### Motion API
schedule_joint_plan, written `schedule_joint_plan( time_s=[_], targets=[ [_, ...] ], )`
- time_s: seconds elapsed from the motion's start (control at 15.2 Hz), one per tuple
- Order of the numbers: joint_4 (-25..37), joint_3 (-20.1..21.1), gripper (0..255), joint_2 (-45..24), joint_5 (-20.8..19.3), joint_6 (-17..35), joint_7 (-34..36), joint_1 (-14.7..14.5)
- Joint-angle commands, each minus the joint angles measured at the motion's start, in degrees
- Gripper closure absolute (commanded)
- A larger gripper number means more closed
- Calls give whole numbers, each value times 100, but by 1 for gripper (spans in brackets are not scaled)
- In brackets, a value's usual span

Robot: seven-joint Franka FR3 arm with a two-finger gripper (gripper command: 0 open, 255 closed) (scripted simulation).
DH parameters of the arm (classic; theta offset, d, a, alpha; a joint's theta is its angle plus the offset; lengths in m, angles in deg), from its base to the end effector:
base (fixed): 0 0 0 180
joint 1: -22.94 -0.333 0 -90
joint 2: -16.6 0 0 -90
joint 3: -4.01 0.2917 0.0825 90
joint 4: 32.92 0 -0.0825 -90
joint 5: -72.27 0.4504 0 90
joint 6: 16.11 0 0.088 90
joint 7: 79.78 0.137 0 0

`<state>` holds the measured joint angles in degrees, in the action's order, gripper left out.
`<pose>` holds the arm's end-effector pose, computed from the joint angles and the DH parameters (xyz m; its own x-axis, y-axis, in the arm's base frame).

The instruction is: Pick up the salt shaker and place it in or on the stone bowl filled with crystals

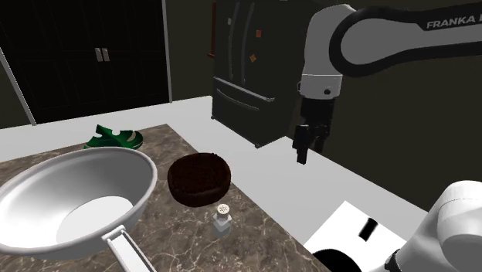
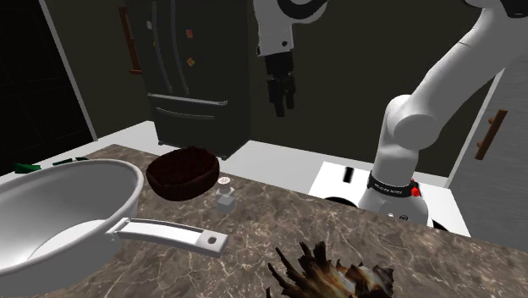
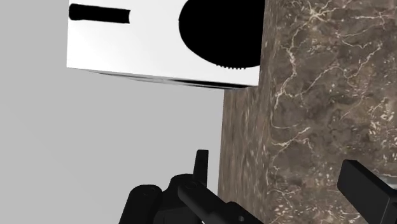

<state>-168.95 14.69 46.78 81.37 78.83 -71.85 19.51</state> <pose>0.4249 0.1257 0.4277 0.9783 0.0468 -0.2019 0.0412 -0.9986 -0.0316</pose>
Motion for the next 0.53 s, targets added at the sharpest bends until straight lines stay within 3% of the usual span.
schedule_joint_plan(
  time_s=[0.0, 0.46],
  targets=[
    [118, 215, 0, -338, 107, 171, 299, -58],
    [761, 855, 0, -1742, 217, 750, 1288, -213]
  ],
)
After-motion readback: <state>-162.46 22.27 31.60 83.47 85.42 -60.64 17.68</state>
